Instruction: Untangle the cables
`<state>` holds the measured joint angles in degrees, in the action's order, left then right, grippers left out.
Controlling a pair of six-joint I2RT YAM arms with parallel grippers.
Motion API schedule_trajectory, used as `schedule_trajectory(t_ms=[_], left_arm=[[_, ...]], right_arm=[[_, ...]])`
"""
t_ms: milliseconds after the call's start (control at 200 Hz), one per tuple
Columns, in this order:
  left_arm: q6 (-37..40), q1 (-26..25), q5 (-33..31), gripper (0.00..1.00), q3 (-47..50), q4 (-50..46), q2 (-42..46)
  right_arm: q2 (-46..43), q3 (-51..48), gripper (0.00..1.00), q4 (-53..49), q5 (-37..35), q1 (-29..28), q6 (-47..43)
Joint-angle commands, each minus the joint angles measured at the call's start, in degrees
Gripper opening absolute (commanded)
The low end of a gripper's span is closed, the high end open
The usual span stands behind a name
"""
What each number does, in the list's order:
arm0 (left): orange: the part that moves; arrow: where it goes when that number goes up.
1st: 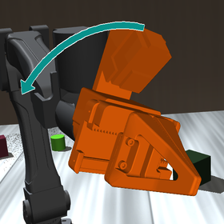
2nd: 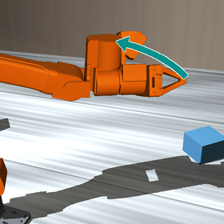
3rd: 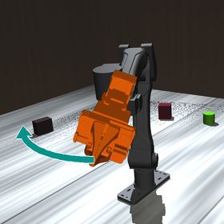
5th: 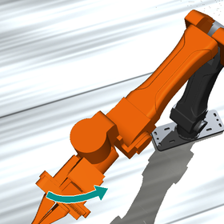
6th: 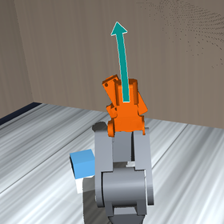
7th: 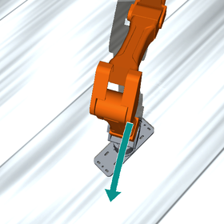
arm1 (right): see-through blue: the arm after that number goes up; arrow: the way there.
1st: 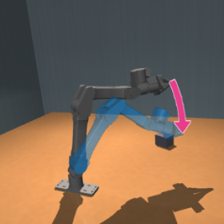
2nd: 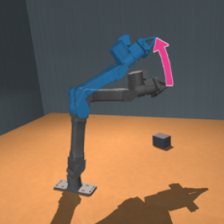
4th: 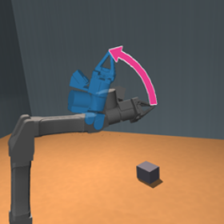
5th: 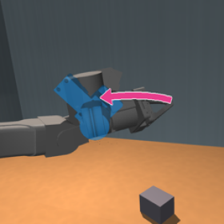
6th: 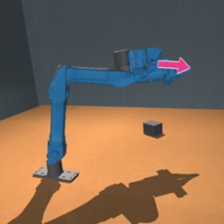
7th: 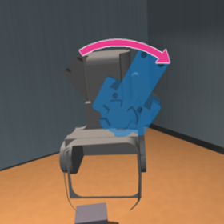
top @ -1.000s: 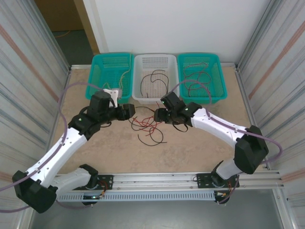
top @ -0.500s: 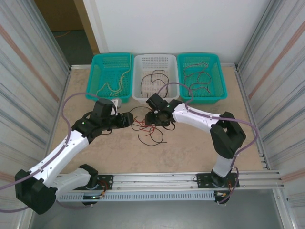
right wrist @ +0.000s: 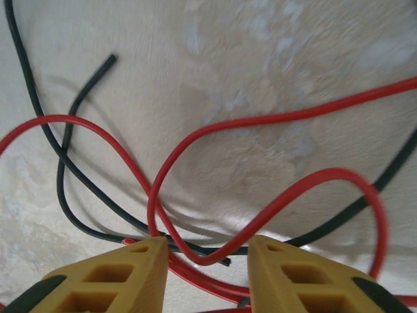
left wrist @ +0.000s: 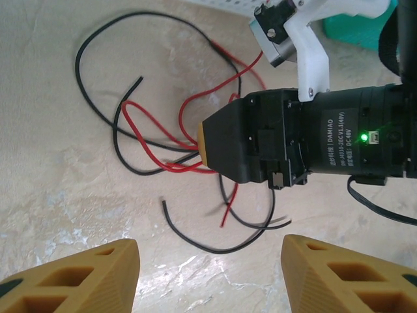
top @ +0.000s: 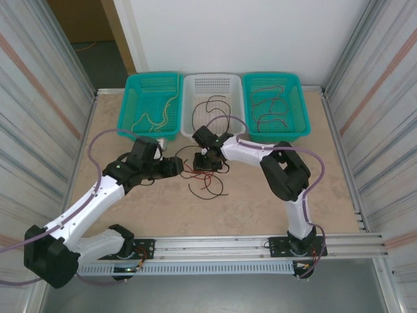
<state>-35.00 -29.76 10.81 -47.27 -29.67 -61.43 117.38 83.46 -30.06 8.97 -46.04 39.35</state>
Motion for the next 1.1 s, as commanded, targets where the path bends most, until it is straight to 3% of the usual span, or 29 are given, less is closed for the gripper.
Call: schedule_trajectory(t_ms=[0,301,456,631,797,1092], left_arm=[[-0.74,-0.04,0.92,0.6,1.35,2.84,-1.34],[-3.37,-0.12,2.33,0.6,2.75,5.54,-4.88],[-3.01,-0.12,1.52,0.6,1.76,3.66,-4.32],[-1.47,-0.12,-1.68,0.61,1.29,1.9,-4.8],[-3.34,-0.21,-0.54,0.61,2.59,4.69,-7.86],[-5.02,-1.27,-0.39,0.6,3.4,7.84,-16.69]], right_arm=[[0.03,-1.78,0.31,-1.05,1.73,-1.71,0.21],[-10.32,-5.78,0.31,-4.31,-2.53,-5.19,1.27],[-17.91,-8.4,0.49,-7.1,-9.11,-4.73,1.41],[-21.93,-10.99,0.55,-9.7,-14.32,-0.94,3.32],[-20.73,-11.79,0.53,-6.57,-9.93,4.62,3.69],[-15.61,-6.21,0.47,-5.93,-8.11,5.56,1.44]])
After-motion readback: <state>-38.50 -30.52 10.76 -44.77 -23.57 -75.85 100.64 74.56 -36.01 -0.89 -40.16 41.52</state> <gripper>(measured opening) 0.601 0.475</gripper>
